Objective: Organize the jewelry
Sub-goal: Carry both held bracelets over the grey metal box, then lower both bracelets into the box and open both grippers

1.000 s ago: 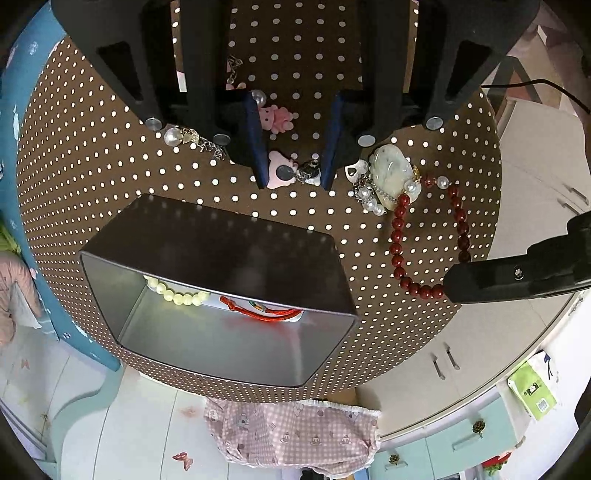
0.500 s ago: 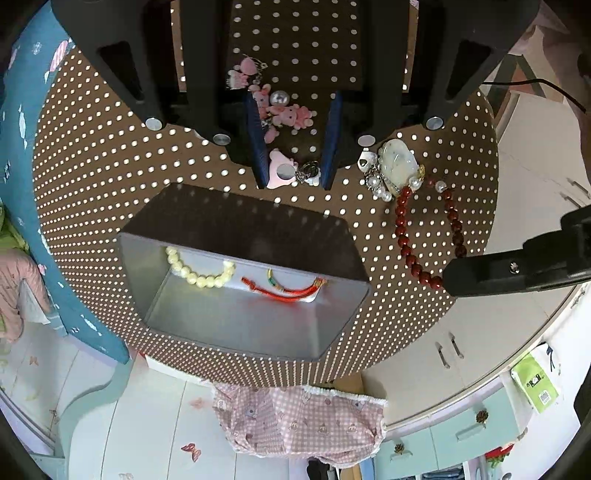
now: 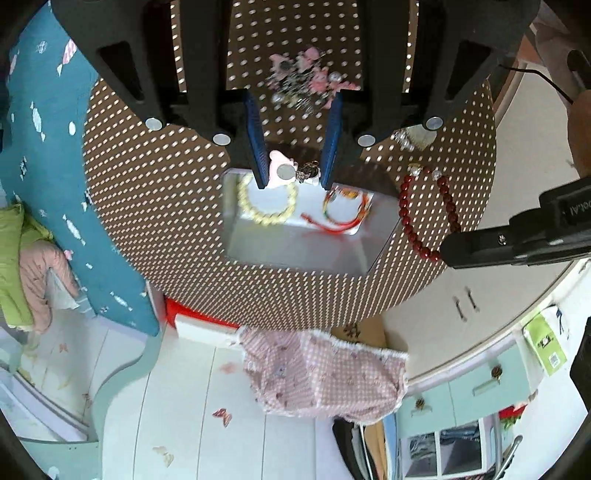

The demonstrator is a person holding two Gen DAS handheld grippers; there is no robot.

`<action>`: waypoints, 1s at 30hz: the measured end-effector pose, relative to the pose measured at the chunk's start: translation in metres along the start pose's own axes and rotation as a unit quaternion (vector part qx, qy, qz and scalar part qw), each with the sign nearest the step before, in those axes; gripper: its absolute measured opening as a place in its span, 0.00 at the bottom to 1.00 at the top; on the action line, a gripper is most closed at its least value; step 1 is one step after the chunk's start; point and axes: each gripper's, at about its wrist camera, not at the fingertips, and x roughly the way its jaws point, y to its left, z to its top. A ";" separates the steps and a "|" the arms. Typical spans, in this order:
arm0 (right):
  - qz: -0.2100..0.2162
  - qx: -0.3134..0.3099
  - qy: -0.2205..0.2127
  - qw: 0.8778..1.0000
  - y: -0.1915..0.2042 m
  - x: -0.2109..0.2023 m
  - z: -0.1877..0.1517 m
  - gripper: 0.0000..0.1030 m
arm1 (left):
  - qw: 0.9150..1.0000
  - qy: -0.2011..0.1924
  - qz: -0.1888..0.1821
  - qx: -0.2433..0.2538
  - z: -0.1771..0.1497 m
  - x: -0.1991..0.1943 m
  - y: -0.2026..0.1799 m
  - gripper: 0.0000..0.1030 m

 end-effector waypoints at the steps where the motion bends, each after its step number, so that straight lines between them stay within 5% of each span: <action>1: -0.002 0.002 -0.005 1.000 -0.003 -0.001 0.003 0.26 | 1.000 -0.001 0.000 0.002 0.002 0.001 -0.002 0.07; 14: 0.007 0.005 -0.044 0.999 -0.025 -0.001 0.032 0.26 | 1.000 0.006 0.001 0.015 0.037 0.039 -0.018 0.07; 30: 0.045 0.028 -0.007 0.999 -0.039 0.040 0.037 0.26 | 0.997 0.070 0.032 -0.010 0.039 0.103 0.003 0.08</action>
